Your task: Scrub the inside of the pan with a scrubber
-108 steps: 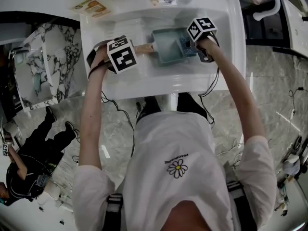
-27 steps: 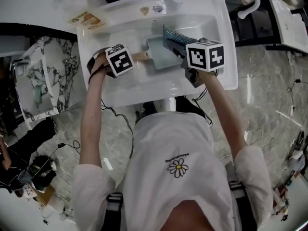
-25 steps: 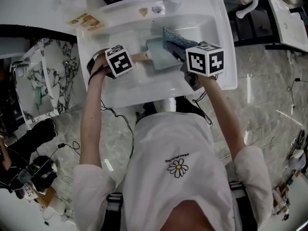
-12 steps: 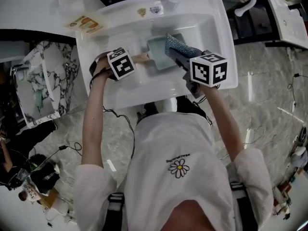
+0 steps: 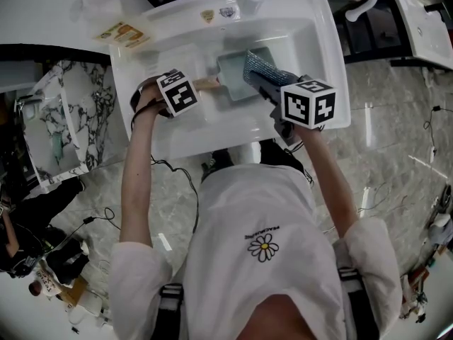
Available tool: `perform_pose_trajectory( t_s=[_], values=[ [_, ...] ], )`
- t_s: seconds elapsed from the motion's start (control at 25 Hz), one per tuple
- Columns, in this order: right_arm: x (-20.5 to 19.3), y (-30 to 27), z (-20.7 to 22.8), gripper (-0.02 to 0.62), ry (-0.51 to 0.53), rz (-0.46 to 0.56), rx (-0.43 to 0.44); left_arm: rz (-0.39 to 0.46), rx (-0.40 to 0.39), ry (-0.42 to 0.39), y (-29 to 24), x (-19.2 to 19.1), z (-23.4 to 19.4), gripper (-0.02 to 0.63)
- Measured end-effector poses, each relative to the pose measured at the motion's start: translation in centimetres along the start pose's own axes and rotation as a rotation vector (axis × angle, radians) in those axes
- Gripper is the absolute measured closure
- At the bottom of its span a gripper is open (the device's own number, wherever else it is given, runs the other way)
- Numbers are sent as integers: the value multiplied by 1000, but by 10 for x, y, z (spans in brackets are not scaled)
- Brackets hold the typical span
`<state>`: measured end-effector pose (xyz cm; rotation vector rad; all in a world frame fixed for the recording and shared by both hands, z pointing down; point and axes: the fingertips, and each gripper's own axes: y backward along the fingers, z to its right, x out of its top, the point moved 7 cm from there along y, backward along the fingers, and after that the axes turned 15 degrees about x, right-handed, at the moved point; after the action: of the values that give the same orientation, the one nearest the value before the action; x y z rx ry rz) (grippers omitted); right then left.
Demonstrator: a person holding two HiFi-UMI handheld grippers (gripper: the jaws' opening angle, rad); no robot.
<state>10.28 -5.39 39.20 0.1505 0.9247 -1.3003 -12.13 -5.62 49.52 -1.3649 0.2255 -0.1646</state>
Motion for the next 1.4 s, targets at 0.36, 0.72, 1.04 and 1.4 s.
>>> perform_pose_trajectory(
  t_s=[0.36, 0.72, 1.04, 1.4],
  values=[
    [5, -1, -2, 534, 8, 4, 12, -18, -7, 54, 16, -20, -1, 383],
    [19, 3, -15, 534, 70, 32, 2, 100, 215, 181, 79, -22, -34, 445],
    [36, 23, -35, 534, 138, 156, -22, 519, 640, 623, 187, -12, -58, 514],
    [49, 51, -66, 534, 348, 370, -123, 970, 757, 962, 241, 30, -8, 588]
  ],
)
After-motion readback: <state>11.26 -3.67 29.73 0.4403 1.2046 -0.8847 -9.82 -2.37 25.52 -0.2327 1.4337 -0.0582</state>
